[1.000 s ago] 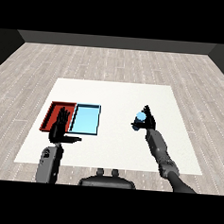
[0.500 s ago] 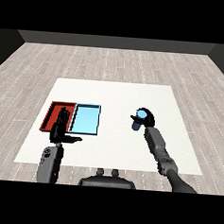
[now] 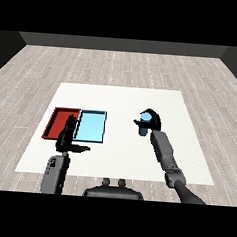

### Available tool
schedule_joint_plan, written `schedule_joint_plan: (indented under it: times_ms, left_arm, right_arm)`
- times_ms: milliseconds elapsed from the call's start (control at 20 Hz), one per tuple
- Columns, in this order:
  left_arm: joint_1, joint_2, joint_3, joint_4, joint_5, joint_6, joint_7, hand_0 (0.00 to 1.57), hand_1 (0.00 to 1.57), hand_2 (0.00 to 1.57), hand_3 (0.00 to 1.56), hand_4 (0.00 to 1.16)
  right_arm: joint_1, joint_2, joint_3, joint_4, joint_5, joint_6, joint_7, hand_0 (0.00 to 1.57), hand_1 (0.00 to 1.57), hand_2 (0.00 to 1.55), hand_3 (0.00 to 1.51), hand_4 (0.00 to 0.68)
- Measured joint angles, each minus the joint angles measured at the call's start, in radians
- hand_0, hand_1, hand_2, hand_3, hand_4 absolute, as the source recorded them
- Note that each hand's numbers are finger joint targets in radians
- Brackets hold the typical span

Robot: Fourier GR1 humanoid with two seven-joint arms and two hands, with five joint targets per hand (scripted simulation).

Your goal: Pick the blue can and put it in the blue box

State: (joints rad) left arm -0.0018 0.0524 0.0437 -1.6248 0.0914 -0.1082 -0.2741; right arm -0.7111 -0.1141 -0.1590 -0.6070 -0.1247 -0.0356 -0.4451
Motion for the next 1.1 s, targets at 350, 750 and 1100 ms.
schedule_joint_plan:
  times_ms: [350,750,1100]
  left_arm:
    - [-0.011,-0.022,-0.036,0.015,0.022,-0.023,0.032,0.00,0.00,0.00,0.00,0.00]
    - [-0.022,-0.047,-0.095,0.028,0.053,-0.023,0.080,0.00,0.00,0.00,0.00,0.00]
    - [-0.087,-0.051,-0.198,0.047,0.115,0.050,0.159,0.00,0.00,0.00,0.00,0.00]
  right_arm:
    - [0.009,0.040,0.061,-0.191,0.015,-0.014,0.058,1.48,1.48,1.45,1.43,0.641]
    - [0.171,0.095,0.198,-0.518,0.033,-0.094,0.186,1.49,1.49,1.46,1.44,0.632]
    - [0.258,0.108,0.281,-0.655,0.040,-0.132,0.232,1.44,1.44,1.46,1.43,0.620]
